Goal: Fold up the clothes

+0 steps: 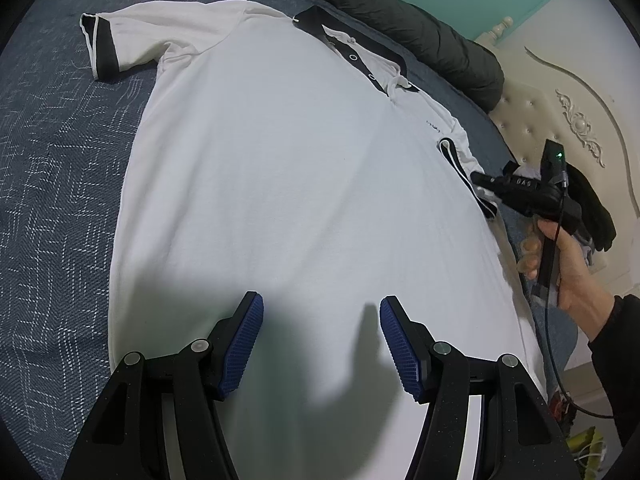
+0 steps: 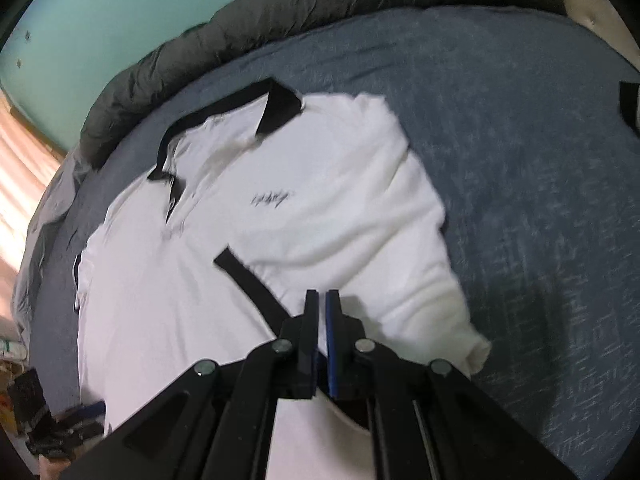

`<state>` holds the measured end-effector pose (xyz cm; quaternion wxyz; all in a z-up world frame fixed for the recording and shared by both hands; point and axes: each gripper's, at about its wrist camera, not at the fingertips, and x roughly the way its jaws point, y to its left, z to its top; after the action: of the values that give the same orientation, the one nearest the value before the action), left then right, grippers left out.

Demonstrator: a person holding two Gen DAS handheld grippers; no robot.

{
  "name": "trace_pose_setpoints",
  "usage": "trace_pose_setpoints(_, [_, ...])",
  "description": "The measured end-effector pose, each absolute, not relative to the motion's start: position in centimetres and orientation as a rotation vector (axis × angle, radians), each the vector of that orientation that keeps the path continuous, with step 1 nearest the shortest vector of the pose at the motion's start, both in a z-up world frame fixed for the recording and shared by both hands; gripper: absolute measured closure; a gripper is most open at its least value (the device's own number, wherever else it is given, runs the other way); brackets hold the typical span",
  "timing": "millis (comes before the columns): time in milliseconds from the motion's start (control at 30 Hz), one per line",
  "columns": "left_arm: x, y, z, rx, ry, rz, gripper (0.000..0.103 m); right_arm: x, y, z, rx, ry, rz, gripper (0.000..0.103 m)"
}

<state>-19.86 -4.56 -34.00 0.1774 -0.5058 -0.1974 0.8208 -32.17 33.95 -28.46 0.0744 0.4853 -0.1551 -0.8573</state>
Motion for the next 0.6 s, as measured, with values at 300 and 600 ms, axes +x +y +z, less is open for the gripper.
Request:
trace_pose_setpoints(300, [-20.0,-4.5,-33.9,-1.432,-0.558,2.321,0.038,-32.3,33.2,-28.6,1.48,-0.436,-2.538,0.098])
trace_pose_setpoints(600, [-19.9,-4.5,-33.9,-1.431,-0.553,2.319,0.039,-37.2,36.9,-24.4,1.407,-0.522,-2.706,0.068])
